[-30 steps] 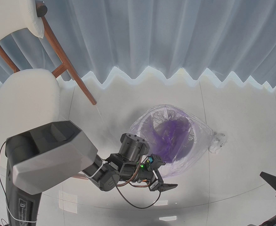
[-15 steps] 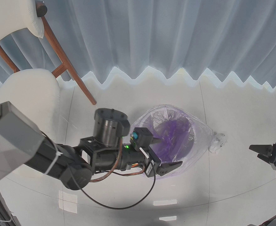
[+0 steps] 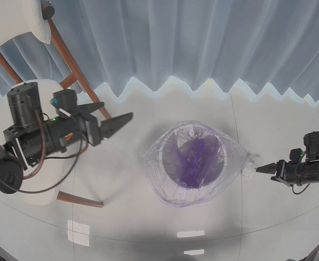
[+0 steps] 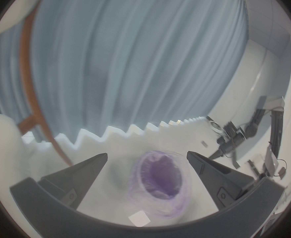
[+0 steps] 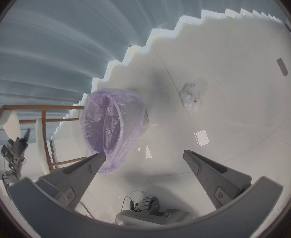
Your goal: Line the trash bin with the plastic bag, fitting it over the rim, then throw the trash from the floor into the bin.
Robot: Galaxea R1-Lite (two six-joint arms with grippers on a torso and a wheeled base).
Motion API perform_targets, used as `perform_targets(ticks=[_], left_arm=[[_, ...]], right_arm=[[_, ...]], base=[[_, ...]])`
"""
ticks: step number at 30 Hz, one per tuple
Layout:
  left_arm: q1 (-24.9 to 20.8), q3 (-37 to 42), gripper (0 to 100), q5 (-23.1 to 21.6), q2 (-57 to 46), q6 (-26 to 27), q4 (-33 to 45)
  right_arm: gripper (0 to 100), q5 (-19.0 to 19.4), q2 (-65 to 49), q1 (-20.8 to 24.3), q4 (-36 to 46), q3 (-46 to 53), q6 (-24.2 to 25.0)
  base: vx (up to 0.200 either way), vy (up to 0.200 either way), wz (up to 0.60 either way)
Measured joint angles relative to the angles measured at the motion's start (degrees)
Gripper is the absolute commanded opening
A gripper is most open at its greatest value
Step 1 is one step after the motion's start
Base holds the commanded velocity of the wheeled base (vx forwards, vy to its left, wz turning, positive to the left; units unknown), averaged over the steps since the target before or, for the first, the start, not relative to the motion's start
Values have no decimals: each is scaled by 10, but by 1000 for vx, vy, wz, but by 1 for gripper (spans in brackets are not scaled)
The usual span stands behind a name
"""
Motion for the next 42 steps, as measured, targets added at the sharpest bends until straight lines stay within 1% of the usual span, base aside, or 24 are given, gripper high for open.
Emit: perform_targets(ticks=[4,10,15,19,23,28,36,42], left_arm=[[60,23,100,2,-40,-5,0],[102,65,100,2,-83,-8,1],[115,87,100,3,-104,-7,2],[117,94,100,3,-112,-6,3],[118,101,100,3,-116,-5,1],[119,108,100,4,-121,-4,1],[127,125,100,5,-135,-4,2],[134,143,100,5,-153,-3,2]], right_arm=[[100,-15,88,29,-59,-28,-4],[100,-39,189,58,-102,-95,-3],[100,-61,249,65,-114,-141,-4],[100,-68,285,67,-116,-172,-5],[100,-88,316,69,-116,-206,-8],[100,-104,352,79,-114,-240,-13],[100,-166,407,94,-110,-292,-33],[100,-171,417,100,-114,-300,-31]], base=[[0,0,0],[0,0,0],[0,0,0],[0,0,0],[0,0,0],[0,0,0],[0,0,0],[0,0,0]])
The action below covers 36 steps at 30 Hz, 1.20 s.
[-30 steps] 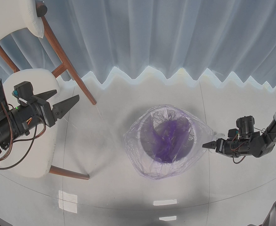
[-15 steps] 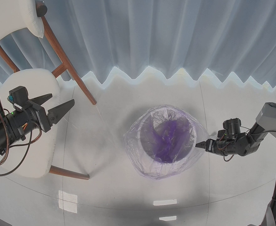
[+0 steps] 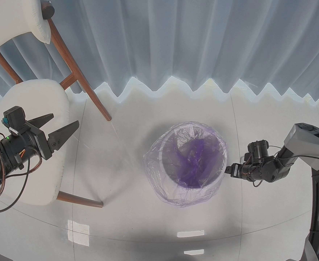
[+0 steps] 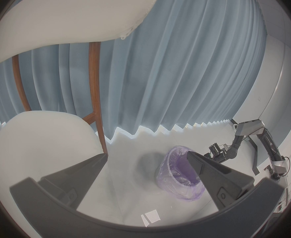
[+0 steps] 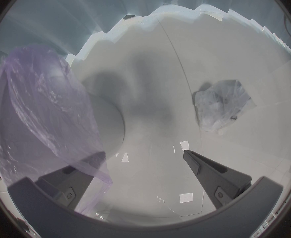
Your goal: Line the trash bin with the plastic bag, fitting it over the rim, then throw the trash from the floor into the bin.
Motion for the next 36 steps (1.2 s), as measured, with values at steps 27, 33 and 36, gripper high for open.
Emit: perform_targets(ticks=[27,33,36], left_arm=[[56,9,100,-3,-50,4,0],[69,20,100,-4,-63,4,1],[71,28,100,-4,-68,4,2]], right_arm=[[100,20,-228,89,1,135,5],[100,-11,-171,93,-1,87,5],[100,-14,-147,91,-1,62,4]], base=[[0,0,0],[0,0,0],[0,0,0]])
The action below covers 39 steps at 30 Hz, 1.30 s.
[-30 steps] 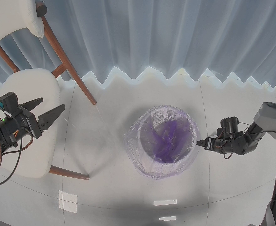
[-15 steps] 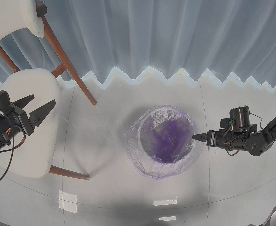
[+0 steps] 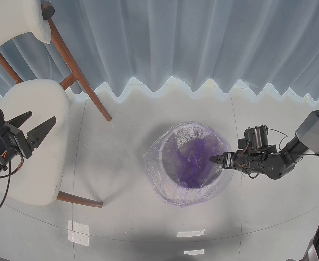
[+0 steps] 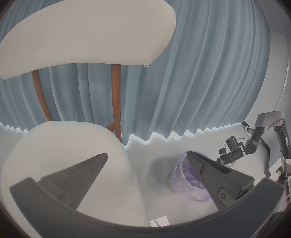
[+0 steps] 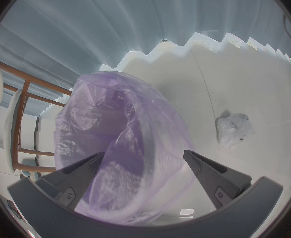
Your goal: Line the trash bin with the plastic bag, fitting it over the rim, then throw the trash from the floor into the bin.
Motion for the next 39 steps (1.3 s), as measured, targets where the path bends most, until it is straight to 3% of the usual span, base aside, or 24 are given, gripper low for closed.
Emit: perform_targets(ticks=[14,15,28,34,39], left_arm=[[10,11,100,-1,-6,0,1],[10,11,100,-1,-6,0,0],[-9,9,100,-2,-6,5,0],[-50,4,100,-25,-2,5,1],[-98,7,100,-42,17,-6,5]], right_arm=[[100,-15,89,-1,-26,-58,2],[0,-15,93,-1,-27,-60,2],[0,-16,84,5,-36,-50,0],[0,-9,16,5,-33,5,-8],[0,24,-75,6,-32,85,-17]], base=[[0,0,0],[0,0,0],[0,0,0],[0,0,0],[0,0,0]])
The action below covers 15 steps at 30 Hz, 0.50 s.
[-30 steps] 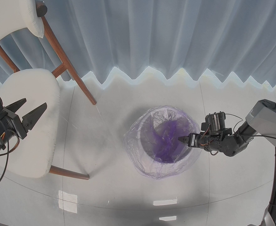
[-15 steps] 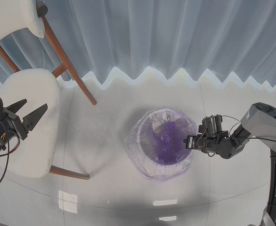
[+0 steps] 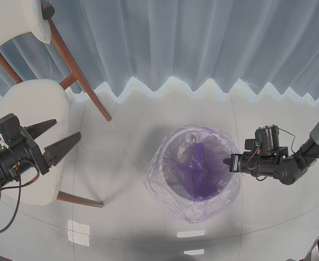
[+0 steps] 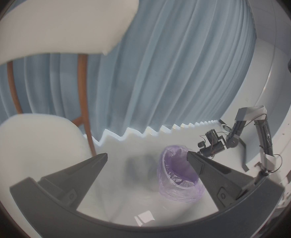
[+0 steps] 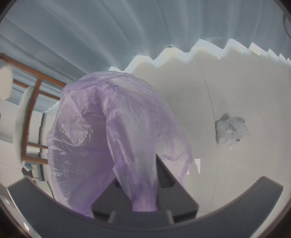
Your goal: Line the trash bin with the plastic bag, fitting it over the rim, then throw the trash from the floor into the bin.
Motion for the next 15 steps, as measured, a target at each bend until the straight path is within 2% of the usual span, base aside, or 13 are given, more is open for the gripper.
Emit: perform_targets(ticks=[4,8,11,15], left_arm=[[-50,2,100,-12,39,-40,0],[-93,-4,100,-32,87,-102,-3],[-113,-25,100,-51,122,-163,-4],[-133,-59,100,-67,154,-227,-5]], right_arm=[[0,40,-73,6,-1,67,-5],[0,72,-134,10,-2,133,-12],[0,96,-171,12,-4,170,-15],[0,105,-204,13,-5,196,-18]], base=[[0,0,0],[0,0,0],[0,0,0],[0,0,0]])
